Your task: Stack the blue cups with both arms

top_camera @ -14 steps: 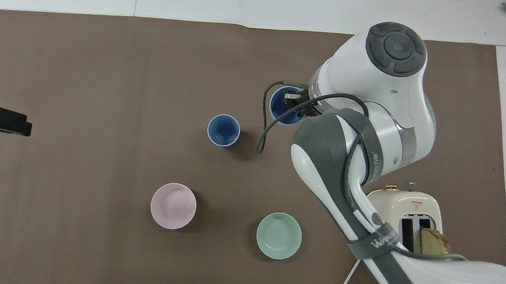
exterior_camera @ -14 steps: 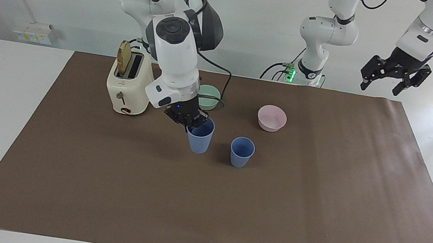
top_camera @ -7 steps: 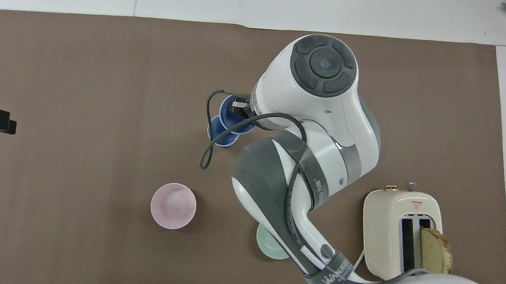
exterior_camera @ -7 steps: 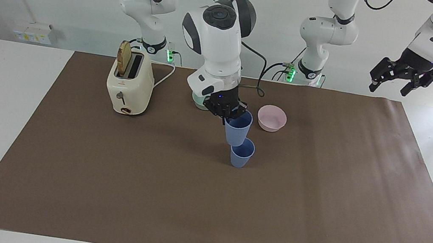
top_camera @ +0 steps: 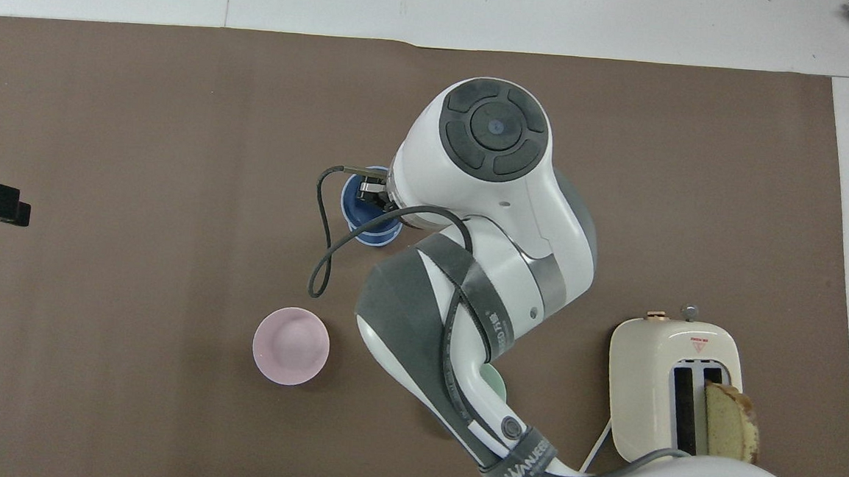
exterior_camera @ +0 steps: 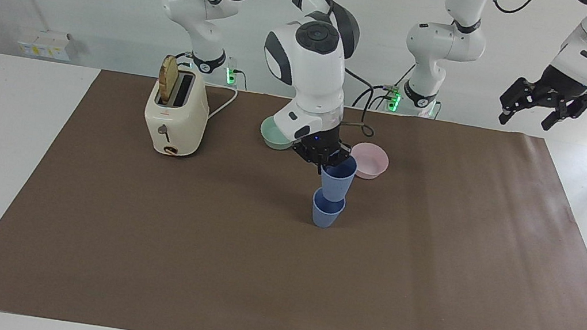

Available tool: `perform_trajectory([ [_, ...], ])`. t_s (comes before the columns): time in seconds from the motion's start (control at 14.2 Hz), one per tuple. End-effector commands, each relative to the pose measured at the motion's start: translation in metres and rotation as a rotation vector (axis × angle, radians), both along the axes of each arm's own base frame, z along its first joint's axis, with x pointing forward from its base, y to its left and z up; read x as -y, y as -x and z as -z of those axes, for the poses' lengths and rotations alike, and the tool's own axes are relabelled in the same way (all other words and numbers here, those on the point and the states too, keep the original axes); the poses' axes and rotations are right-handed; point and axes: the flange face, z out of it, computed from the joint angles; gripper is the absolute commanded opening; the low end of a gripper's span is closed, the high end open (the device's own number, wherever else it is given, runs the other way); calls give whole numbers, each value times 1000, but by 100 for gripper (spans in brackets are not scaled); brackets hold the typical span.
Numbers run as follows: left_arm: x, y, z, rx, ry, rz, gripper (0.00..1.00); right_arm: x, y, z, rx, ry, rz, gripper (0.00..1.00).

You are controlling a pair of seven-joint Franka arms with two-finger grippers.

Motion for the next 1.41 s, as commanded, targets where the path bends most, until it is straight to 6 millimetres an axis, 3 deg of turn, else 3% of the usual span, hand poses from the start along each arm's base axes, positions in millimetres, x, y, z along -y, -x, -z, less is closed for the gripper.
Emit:
perform_trajectory([
  [0.0,5,6,-1,2,8,8,100,-3,-2,3,-8,-9,21,0],
  [0.42,8,8,3,-9,11,-19,100,-3,-2,6,-10,-6,21,0],
  [0.56,10,8,3,-8,10,21,100,-3,0,21,-24,9,19,0],
  [1.34,-4,8,1,-20,10,-14,100,-2,-1,49,-30,11,17,0],
])
